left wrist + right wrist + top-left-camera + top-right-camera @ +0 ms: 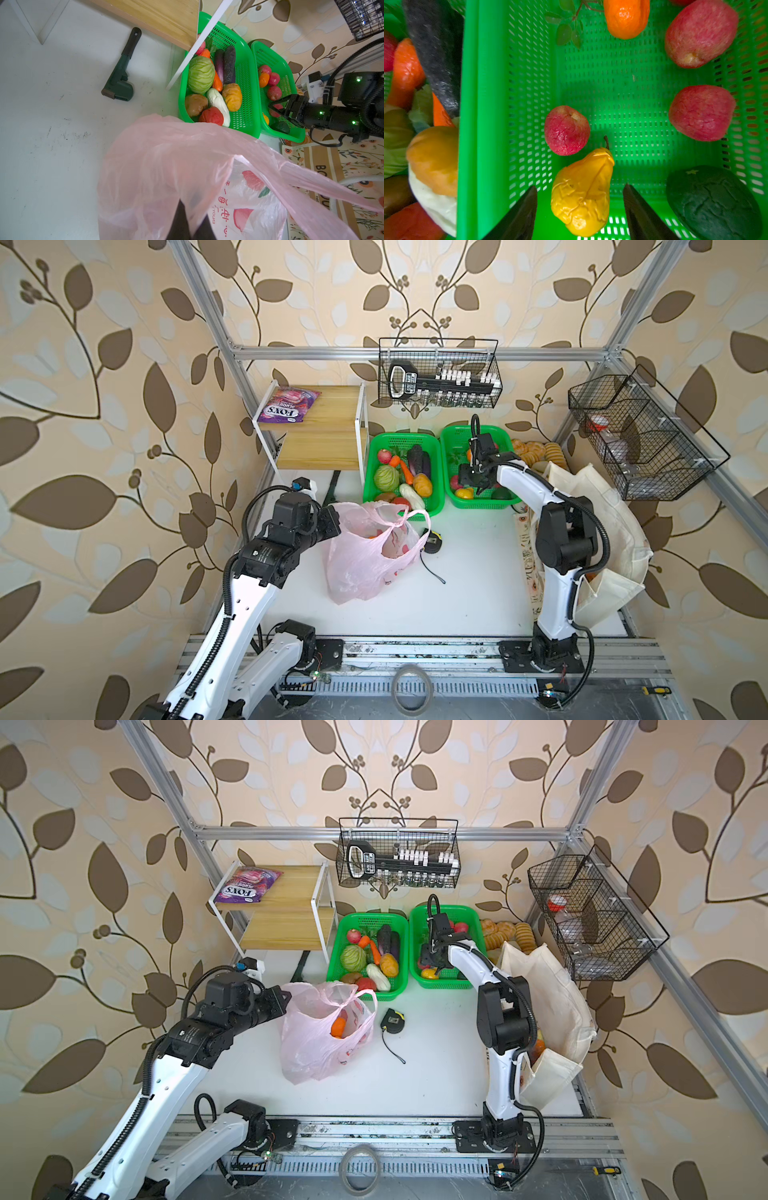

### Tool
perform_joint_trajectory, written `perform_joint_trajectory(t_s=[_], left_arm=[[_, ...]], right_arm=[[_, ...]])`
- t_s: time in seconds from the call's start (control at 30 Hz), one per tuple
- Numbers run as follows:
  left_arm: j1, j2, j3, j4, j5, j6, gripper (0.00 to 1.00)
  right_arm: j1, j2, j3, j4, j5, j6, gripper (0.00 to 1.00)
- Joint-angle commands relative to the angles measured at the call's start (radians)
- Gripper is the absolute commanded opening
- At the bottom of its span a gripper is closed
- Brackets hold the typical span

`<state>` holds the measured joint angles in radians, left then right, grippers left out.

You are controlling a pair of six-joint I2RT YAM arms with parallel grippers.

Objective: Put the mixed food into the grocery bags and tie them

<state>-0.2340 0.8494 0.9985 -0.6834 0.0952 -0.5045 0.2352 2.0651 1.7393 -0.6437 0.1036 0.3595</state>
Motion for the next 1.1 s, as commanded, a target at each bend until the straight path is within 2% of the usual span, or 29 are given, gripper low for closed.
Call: perform_joint_trajectory(t_s=[0.0, 0.2, 0.43, 0.6, 0.77, 1.07], left_arm=[[0.009, 0.001, -0.006, 0.033, -0.014, 0.024, 0.0], [0.01, 0.001, -0.012, 0.035, -0.015, 0.024, 0.0], [0.01, 0.009, -0.007, 0.039, -0.011, 0.027, 0.0], [0.01, 0.013, 0.0, 0.039, -0.009, 0.023, 0.0], [0.009, 0.019, 0.002, 0.042, -0.003, 0.015, 0.0], [0.009, 0.014, -0.001, 0.043, 0.006, -0.003, 0.0]], right_arm=[[0.0, 0.071, 0.076, -0.127, -0.019, -0.042, 0.69], [-0.01, 0.145, 0.119, -0.173, -0.008, -0.067, 0.72], [-0.026, 0.216, 0.14, -0.178, -0.062, -0.071, 0.7], [-0.046, 0.216, 0.144, -0.144, -0.079, -0.069, 0.6], [-0.055, 0.159, 0.136, -0.135, -0.076, -0.07, 0.5], [-0.045, -0.096, -0.006, -0.044, -0.081, -0.041, 0.49]])
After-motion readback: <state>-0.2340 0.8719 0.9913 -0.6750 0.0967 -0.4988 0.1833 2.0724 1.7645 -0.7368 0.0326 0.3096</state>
